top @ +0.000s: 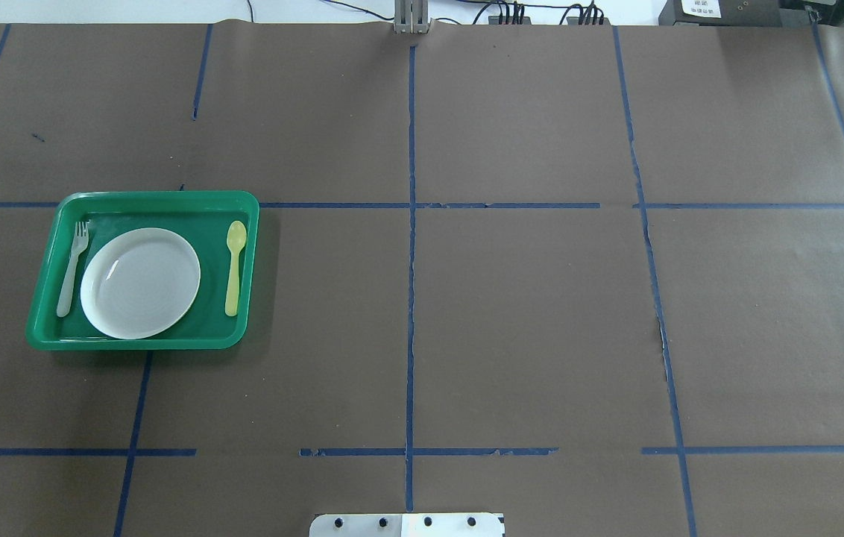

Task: Place fork

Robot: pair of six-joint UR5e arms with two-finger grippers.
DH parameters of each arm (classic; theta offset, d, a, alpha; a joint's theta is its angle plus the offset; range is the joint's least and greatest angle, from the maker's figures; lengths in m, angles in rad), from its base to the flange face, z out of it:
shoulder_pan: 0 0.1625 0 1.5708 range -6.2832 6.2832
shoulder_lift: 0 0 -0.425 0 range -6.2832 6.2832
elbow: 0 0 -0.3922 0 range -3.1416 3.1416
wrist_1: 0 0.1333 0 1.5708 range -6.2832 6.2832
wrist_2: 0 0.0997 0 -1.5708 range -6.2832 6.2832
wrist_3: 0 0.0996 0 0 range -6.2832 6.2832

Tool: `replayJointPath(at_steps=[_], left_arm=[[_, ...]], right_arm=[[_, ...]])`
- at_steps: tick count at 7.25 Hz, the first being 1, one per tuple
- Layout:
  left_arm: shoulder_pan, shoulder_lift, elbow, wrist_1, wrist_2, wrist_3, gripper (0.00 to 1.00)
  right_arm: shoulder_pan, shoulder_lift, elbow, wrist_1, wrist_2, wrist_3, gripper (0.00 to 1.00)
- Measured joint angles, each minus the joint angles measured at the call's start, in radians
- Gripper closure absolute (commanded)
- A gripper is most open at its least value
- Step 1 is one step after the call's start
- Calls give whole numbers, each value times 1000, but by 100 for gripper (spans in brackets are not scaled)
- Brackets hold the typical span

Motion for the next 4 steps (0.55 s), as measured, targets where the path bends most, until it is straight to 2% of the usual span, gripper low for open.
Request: replayJointPath(at_steps=[1, 2, 4], left_arm=[[-29, 3, 6, 16, -65, 15, 0], [-42, 10, 9, 22, -93, 22, 0], [-52, 26, 3, 20, -86, 26, 0]], right_arm=[[0, 0, 0, 0, 0, 0, 0], [0, 0, 1, 0, 0, 0, 0], [0, 0, 0, 0, 0, 0, 0]])
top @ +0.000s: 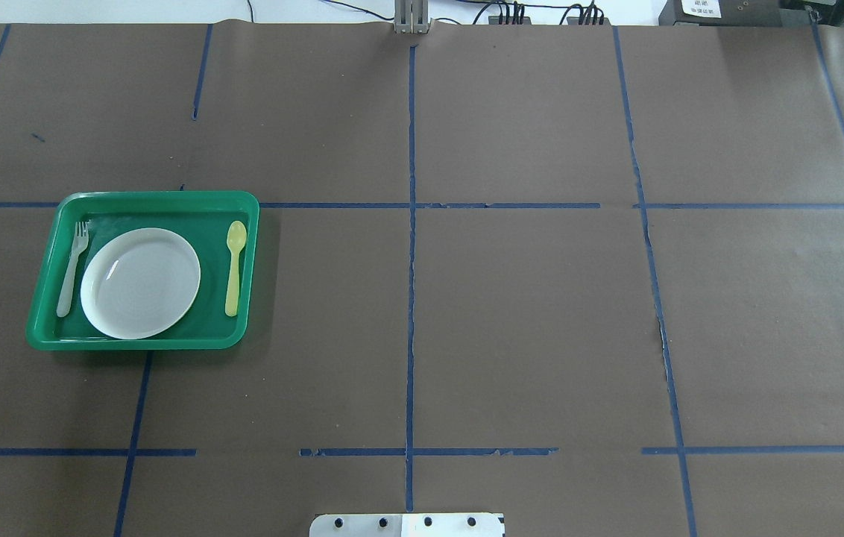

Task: Place fork

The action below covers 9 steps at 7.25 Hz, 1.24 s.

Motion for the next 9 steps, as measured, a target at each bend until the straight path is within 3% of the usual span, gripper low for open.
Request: replayJointPath(at_steps=[3, 9], left_arm=[[-3, -6, -5, -2, 96, 1, 0], [-3, -7, -14, -2, 111, 1, 0]], right_arm=[[0, 0, 0, 0, 0, 0, 0], [0, 0, -1, 0, 0, 0, 0]])
